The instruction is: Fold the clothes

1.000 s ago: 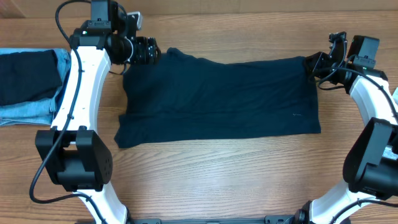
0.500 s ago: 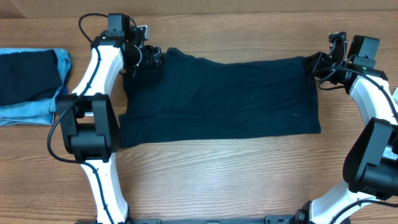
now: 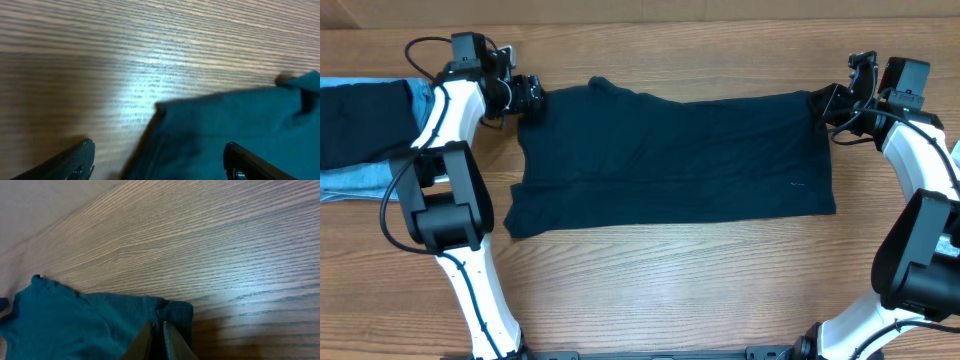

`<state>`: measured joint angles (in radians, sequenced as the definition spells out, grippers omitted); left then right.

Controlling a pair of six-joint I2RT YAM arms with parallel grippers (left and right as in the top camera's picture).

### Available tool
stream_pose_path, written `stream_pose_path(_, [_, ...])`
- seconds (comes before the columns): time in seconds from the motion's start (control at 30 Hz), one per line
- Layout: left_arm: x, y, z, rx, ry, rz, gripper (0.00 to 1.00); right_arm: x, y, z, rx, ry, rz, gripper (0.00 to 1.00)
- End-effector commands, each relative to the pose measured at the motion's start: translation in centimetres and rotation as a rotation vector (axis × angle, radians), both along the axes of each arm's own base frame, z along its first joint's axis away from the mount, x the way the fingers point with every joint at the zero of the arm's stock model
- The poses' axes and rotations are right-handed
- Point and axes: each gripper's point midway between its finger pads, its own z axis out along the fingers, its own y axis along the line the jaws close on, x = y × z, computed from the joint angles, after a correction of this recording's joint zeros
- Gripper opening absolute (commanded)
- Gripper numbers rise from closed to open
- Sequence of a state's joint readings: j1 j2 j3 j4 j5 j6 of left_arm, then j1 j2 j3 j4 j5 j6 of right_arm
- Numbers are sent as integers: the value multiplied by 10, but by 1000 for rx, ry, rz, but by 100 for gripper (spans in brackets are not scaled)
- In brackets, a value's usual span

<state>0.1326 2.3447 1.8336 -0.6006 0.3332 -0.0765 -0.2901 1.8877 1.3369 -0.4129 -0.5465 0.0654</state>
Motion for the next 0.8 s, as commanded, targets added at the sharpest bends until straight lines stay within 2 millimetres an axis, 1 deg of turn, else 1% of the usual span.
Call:
stream_pose_path(0.0, [5,-13,-16,-53,8,-16,83,5,-1,19,-16,-49,10,9])
stream_pose_path(0.1, [2,-20,-34,-101,36,-20,78,5,-1,19,-17,-49,9,9])
stream_pose_path(0.2, [0,-27,-45,-136,51,-36,73,5,-1,19,-17,-49,9,9])
stream_pose_path(0.27, [0,-31,-48,-145,52,-44,70,5,-3,18,-25,-47,2,9])
stream_pose_path(0.33, [2,-35,-47,-152,40,-53,61,5,-3,18,-26,-46,2,9])
stream_pose_path(0.4, [5,-38,-43,-171,26,-65,57,5,-4,18,-28,-45,-1,9])
stream_pose_path(0.5, [4,-44,-41,-204,22,-81,47,5,-4,18,-30,-45,-3,9])
stream_pose_path(0.57, [3,-47,-39,-225,25,-89,44,5,-4,18,-31,-45,-3,9])
stream_pose_path(0.6, [2,-49,-38,-235,25,-94,39,5,-4,18,-31,-45,-3,9])
stream_pose_path(0.63, [1,-50,-38,-241,27,-96,36,5,-4,18,-31,-45,-3,9])
stream_pose_path(0.77, [-3,-50,-40,-244,48,-93,26,5,-4,18,-31,-48,-3,9])
